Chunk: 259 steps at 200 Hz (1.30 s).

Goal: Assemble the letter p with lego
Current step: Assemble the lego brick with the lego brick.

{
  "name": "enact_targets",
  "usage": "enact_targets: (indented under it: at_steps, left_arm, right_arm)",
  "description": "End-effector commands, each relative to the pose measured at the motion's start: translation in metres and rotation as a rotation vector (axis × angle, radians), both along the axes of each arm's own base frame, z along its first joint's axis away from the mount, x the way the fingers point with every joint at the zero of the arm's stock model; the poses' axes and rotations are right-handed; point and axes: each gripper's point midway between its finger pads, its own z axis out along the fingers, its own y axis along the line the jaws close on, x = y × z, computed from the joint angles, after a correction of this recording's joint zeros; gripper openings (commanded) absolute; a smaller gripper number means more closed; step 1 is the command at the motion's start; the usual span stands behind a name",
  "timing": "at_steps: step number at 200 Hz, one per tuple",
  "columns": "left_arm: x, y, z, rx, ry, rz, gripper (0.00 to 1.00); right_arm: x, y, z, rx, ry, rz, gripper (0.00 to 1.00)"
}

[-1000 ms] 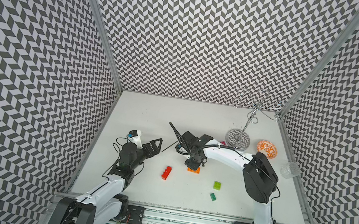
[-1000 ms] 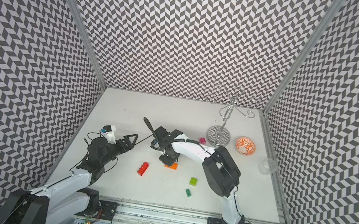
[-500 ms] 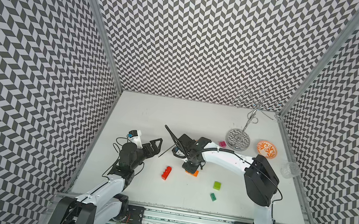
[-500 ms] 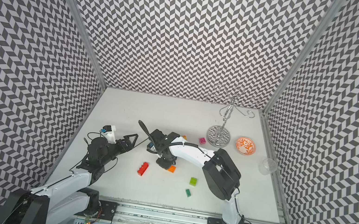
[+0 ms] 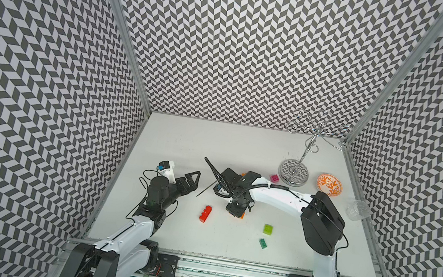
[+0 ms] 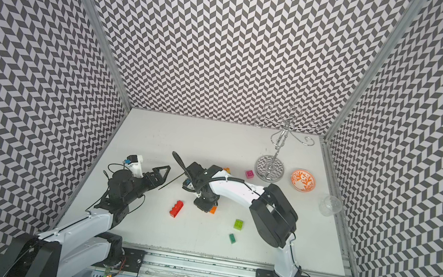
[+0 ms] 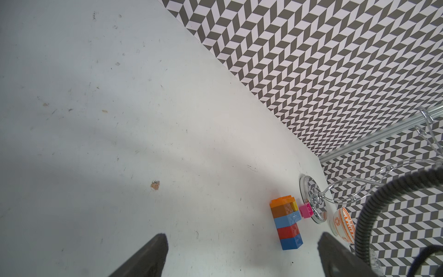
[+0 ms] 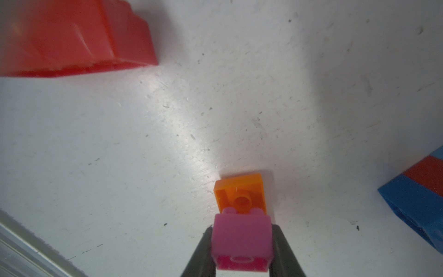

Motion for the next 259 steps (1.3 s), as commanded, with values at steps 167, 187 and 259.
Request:
enact_targets:
  at_steps: [167, 187, 259]
  left_arm:
    - [-0.001, -0.001, 0.003, -0.004, -0.024, -0.016, 1.00]
    - [-0.001, -0.002, 0.005, -0.006, -0.029, -0.021, 1.00]
    - [-0.003, -0.006, 0.009, -0.019, -0.056, -0.048, 1.00]
  right_arm:
    - [0.010, 0.022, 0.000, 0.018, -0.078, 0.026, 0.48]
    - [0.016, 0.029, 0.019, 0.080, -0.121, 0.015, 0.57]
    - [0.037, 0.024, 0.078, 0.310, -0.380, -0.116, 0.99]
